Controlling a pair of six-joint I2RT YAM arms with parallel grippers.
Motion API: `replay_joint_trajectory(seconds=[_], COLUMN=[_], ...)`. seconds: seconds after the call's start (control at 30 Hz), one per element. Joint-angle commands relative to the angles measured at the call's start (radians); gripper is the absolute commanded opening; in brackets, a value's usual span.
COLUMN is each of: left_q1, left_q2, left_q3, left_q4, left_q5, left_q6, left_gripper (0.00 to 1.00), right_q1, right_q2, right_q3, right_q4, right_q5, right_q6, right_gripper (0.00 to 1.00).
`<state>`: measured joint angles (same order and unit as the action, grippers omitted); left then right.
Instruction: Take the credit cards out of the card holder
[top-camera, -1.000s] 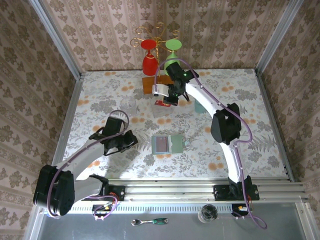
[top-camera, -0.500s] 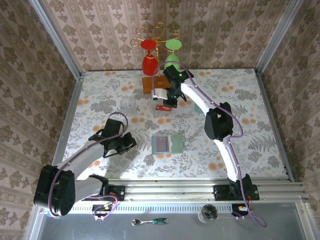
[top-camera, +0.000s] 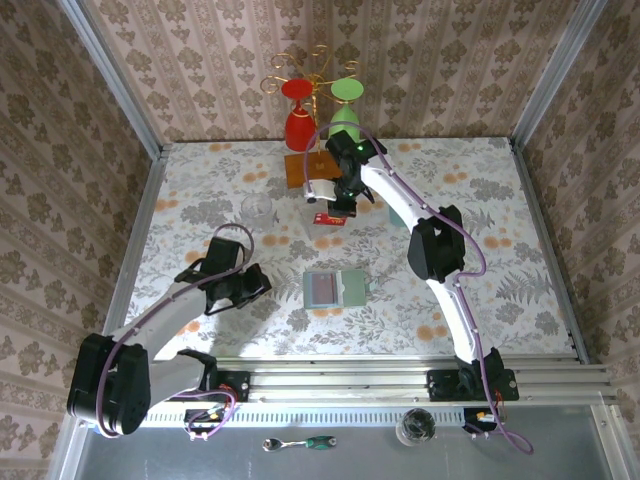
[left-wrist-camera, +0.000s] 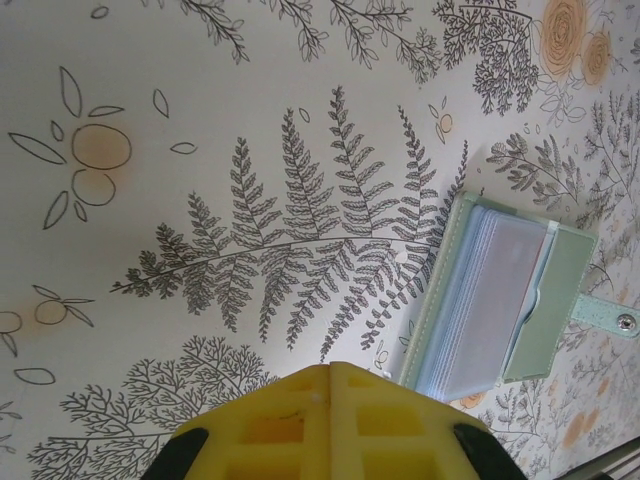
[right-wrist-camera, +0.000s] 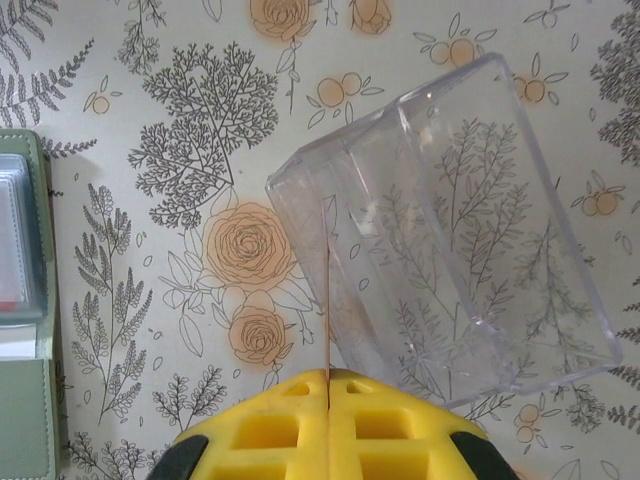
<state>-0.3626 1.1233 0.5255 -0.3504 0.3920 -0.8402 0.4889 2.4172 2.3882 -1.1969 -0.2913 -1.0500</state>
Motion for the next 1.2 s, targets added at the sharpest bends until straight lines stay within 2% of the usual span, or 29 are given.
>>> replay_joint_trajectory(seconds=[0.0,0.2,0.7,1.17], left_q1=[0.011,0.019,0.031,0.037], left_q2=[-0.021,-0.039,-0.094,-0.114], left_q3=[0.007,0.002,-0.014,-0.021], left_q4=[-0.03,-0.041,-0.086,-0.1], left_q5=[0.002,0.001,-0.008,-0.015], left_q6=[0.023,0.026,0.021,0.019], left_gripper=[0.06,0.06,0.05,0.05], right_q1=[0.012,0.024,0.019,0.016], right_q2=[-0.019,-0.026,0.056,0.071], right_q3=[0.075,0.1,0.095,0.091], right_q4=[-0.016,0.011,0.047,-0.134], right_q5=[-0.015,-0.036,0.014,0.02], right_q6=[-0.027,-0.036,-0.082,-0.069], right_gripper=[0.0,0.0,0.0,0.0])
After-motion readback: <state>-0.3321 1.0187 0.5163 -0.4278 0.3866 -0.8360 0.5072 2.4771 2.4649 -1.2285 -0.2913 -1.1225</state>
